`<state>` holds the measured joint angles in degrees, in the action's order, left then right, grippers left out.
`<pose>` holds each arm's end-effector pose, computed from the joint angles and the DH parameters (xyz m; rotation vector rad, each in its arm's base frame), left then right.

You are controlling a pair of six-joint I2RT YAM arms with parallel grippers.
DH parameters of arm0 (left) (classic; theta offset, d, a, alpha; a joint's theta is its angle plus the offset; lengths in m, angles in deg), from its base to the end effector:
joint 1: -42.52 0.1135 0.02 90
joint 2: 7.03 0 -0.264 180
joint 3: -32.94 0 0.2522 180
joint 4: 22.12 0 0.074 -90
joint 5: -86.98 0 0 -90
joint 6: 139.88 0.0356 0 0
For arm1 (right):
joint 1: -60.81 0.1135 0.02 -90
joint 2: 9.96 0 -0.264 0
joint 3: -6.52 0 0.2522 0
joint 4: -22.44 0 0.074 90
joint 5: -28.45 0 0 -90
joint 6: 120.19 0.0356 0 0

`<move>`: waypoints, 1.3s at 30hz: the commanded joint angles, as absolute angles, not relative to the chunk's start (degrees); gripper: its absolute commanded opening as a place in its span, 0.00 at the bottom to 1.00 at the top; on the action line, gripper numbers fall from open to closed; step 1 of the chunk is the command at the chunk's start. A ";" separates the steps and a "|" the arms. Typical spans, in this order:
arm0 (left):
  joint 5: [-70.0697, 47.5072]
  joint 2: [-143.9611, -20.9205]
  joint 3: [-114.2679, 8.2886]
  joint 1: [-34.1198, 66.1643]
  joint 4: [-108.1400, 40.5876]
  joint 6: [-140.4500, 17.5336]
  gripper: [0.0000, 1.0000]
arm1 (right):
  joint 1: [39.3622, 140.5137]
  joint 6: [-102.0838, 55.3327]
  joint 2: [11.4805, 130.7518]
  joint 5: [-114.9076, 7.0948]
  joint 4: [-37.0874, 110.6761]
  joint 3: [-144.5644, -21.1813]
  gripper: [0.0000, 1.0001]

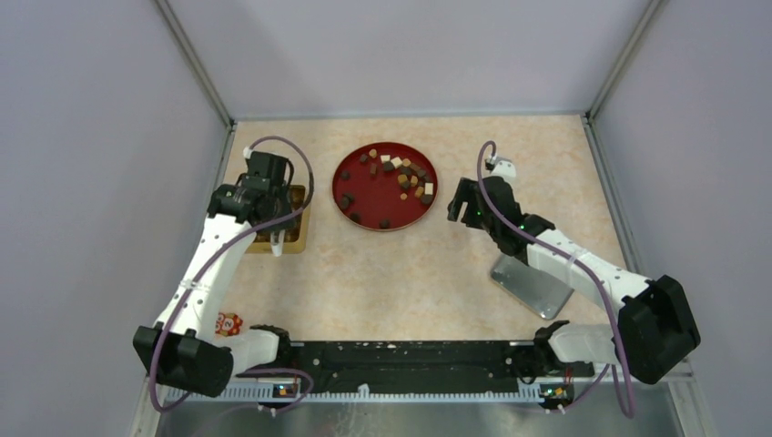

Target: Pack the chocolate

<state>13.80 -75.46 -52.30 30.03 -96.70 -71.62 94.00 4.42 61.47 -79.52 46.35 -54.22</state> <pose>0.2190 -0.0380 0.3405 -0.3102 2.5011 0.1417 0.2341 0.1400 0.2557 0.2055 2.1520 0.3481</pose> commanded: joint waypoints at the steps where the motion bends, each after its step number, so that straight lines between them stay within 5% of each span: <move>1: 14.35 -73.55 -50.89 31.11 -97.96 -71.37 0.21 | 93.42 3.95 61.54 -79.14 44.54 -57.08 0.73; 16: 13.97 -72.34 -44.73 32.94 -93.73 -71.32 0.23 | 93.42 4.54 59.73 -78.75 44.53 -55.85 0.73; 28: 14.38 -72.29 -44.04 33.12 -92.56 -70.62 0.47 | 93.42 5.06 58.94 -78.64 44.97 -55.40 0.73; 36: 15.04 -71.81 -45.40 33.12 -93.02 -70.36 0.44 | 93.42 5.17 58.94 -78.43 44.81 -55.23 0.73; 39: 14.67 -71.26 -46.69 33.12 -93.02 -70.19 0.28 | 93.42 5.15 58.93 -78.48 44.82 -55.23 0.73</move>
